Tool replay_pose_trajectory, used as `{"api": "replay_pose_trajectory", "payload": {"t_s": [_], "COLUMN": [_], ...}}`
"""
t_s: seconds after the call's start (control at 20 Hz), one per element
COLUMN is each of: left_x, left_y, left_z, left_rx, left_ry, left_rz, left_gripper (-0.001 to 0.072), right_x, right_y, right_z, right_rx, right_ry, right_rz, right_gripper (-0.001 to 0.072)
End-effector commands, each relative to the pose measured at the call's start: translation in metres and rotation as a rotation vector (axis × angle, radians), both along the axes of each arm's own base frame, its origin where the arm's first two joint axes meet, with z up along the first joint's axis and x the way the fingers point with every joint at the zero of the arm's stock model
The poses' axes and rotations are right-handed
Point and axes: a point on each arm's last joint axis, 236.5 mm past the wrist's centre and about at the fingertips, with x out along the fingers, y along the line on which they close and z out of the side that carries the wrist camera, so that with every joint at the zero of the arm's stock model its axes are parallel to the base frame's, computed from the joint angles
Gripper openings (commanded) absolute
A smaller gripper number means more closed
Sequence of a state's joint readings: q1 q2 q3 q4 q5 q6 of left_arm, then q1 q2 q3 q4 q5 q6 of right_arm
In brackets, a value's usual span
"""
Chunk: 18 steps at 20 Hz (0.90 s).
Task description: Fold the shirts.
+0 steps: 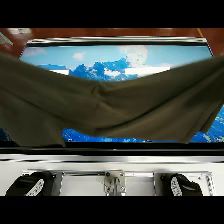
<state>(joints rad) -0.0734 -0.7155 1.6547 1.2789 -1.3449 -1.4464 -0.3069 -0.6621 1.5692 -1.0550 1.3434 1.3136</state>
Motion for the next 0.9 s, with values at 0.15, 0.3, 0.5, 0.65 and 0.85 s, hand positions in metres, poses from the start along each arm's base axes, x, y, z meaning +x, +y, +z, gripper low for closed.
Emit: {"api": "replay_pose_trajectory", "payload": {"t_s": [0.15, 0.3, 0.5, 0.65, 0.85], "left_x": [-0.002, 0.041, 0.111, 0.166, 0.215], "left_y": [0.025, 0.021, 0.002, -0.003, -0.014], "left_z": [-0.147, -0.182, -0.254, -0.308, -0.36], "left_rx": [0.05, -0.001, -0.096, -0.152, -0.276], "left_ry": [0.445, 0.431, 0.521, 0.561, 0.57], "left_rz": [0.122, 0.147, 0.151, 0.191, 0.244], "left_gripper": [0.0049, 0.005, 0.005, 0.005, 0.005], "right_x": [-0.056, -0.015, 0.067, 0.144, 0.194], "right_y": [-0.017, -0.021, -0.011, -0.036, -0.06], "right_z": [-0.174, -0.232, -0.308, -0.337, -0.386], "right_rx": [0.073, 0.165, 0.422, 0.546, 0.735], "right_ry": [0.766, 0.763, 0.701, 0.561, 0.52], "right_rz": [-0.059, -0.097, -0.114, -0.207, -0.358], "right_gripper": [0.006, 0.006, 0.006, 0.0061, 0.0061]}}
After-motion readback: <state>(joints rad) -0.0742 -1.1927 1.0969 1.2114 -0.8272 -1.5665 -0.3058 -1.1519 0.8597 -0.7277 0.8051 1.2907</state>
